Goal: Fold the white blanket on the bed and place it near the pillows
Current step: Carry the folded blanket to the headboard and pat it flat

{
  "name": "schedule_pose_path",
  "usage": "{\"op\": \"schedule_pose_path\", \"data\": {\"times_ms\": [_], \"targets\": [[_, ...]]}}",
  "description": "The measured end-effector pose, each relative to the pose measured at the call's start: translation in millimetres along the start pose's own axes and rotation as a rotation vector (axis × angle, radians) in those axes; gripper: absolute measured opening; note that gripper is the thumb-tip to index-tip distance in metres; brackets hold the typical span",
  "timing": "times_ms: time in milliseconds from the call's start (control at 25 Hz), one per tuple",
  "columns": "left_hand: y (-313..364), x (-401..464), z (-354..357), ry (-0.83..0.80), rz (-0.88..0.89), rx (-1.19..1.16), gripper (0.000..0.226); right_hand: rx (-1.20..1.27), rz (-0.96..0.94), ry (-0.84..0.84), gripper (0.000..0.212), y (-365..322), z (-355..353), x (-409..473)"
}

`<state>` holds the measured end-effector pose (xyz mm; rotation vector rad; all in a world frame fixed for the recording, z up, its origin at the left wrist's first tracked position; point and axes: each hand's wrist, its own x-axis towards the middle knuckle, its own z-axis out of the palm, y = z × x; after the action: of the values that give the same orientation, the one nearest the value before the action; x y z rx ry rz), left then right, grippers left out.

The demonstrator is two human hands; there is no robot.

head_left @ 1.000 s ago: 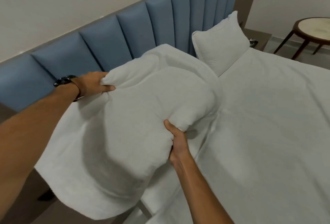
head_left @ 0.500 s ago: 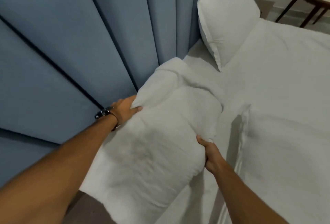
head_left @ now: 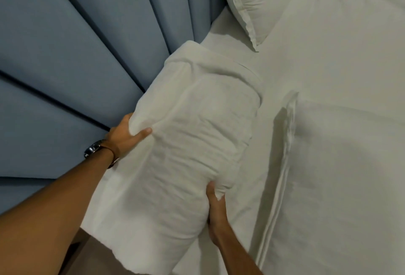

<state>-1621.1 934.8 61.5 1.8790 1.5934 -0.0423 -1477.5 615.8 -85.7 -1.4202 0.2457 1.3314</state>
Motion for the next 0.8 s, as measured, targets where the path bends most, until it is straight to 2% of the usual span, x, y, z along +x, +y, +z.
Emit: {"op": "schedule_pose_path", "data": {"times_ms": [80, 200, 320, 400, 440, 480, 560, 680, 800], "targets": [[-2.0, 4.4, 5.2, 0.042, -0.03, 0.19, 0.091, -0.018, 0.118, -0.054, 0.083, -28.4, 9.3, -24.8], [2.3, 1.8, 21.1, 0.02, -0.113, 0.422, 0.088, 0.02, 0.269, -0.196, 0.059, -38.3, -1.1, -46.4], [3.7, -12.5, 43.5, 0.084, -0.184, 0.51, 0.087, -0.125, 0.245, -0.119, 0.059, -45.1, -13.8, -50.7], [6.0, -28.9, 68.3, 0.204, -0.033, 0.487, 0.088, -0.317, 0.137, -0.034, 0.075, -49.5, -19.2, -56.4], [10.4, -38.8, 86.1, 0.189, 0.069, 0.47, 0.087, -0.419, 0.066, 0.017, 0.079, -52.0, -23.7, -62.1], [17.7, -49.6, 106.0, 0.127, 0.143, 0.437, 0.086, -0.504, -0.013, 0.058, 0.079, -55.9, -29.2, -67.1], [39.7, -73.7, 147.2, 0.017, 0.155, 0.319, 0.092, -0.648, -0.215, 0.132, 0.074, -70.5, -45.8, -77.1], [87.8, -108.8, 192.5, 0.046, 0.146, 0.233, 0.096, -0.772, -0.575, 0.311, 0.062, -109.3, -96.7, -89.7], [135.2, -137.3, 226.4, 0.008, 0.344, 0.242, 0.091, -0.818, -0.77, 0.461, 0.051, -153.7, -161.6, -106.9]]}}
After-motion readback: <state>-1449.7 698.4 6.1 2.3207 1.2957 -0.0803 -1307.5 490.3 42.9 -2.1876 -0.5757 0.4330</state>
